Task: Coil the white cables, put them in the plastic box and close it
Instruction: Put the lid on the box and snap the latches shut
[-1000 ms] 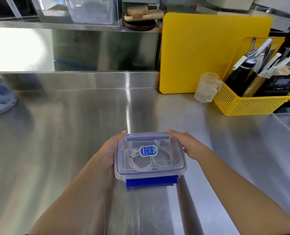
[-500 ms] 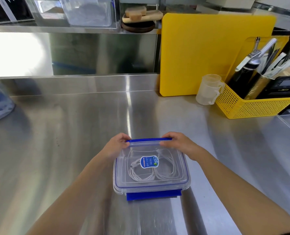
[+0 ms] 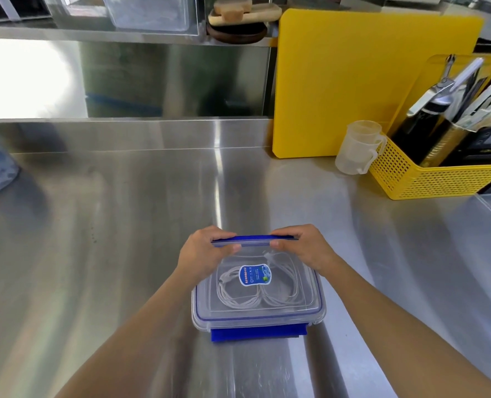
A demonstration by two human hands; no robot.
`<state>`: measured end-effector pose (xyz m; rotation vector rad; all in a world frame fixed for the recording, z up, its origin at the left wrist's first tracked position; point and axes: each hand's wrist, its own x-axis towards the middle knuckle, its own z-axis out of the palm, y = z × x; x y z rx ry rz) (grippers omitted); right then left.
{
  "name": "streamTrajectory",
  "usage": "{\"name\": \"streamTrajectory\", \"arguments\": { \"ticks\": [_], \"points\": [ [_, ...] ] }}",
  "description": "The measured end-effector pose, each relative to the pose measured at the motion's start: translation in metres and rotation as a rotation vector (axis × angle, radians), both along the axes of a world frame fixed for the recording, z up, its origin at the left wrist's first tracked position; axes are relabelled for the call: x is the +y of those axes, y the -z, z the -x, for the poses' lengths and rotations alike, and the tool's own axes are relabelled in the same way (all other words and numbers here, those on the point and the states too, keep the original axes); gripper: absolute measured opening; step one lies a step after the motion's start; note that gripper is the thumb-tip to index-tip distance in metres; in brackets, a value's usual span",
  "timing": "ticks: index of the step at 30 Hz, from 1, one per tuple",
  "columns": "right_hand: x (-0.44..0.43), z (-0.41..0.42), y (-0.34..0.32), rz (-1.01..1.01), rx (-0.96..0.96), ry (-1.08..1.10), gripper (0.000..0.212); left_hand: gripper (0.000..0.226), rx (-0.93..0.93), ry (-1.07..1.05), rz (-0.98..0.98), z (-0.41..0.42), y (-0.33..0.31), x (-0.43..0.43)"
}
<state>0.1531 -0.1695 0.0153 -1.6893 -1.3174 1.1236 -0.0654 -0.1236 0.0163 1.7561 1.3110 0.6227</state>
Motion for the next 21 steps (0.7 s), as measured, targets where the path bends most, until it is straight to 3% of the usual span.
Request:
{"name": "streamTrajectory", "arguments": {
  "ticks": [3,6,9,10,12,15,17,21],
  "points": [
    [0.000,0.001,0.002,-0.001,-0.004,0.011,0.024,0.028,0.178,-0.010,-0.126,-0.003,-0.001,-0.004],
    [-0.001,0.001,0.002,0.003,0.004,0.005,0.025,0.023,0.529,0.054,-0.584,-0.009,-0.003,-0.020],
    [-0.001,0.000,0.001,-0.008,0.022,0.000,0.025,0.014,0.405,0.289,-0.948,-0.020,-0.003,-0.055],
    [-0.002,0.000,0.001,-0.010,0.023,-0.002,0.025,0.013,0.351,0.410,-0.983,-0.021,-0.003,-0.069],
    [-0.003,0.001,0.000,-0.009,0.019,-0.008,0.026,0.039,0.404,0.615,-0.953,-0.020,-0.007,-0.093],
    [-0.004,0.002,0.000,-0.009,-0.044,-0.029,0.027,0.065,0.730,0.734,-0.955,-0.016,-0.002,-0.105],
    [-0.004,0.001,0.000,-0.013,-0.068,-0.039,0.025,0.069,0.815,0.750,-0.968,-0.017,-0.003,-0.103],
    [-0.003,0.002,-0.005,0.004,-0.182,-0.125,0.015,0.058,0.678,0.729,-1.038,-0.016,-0.005,-0.106]
  ]
}}
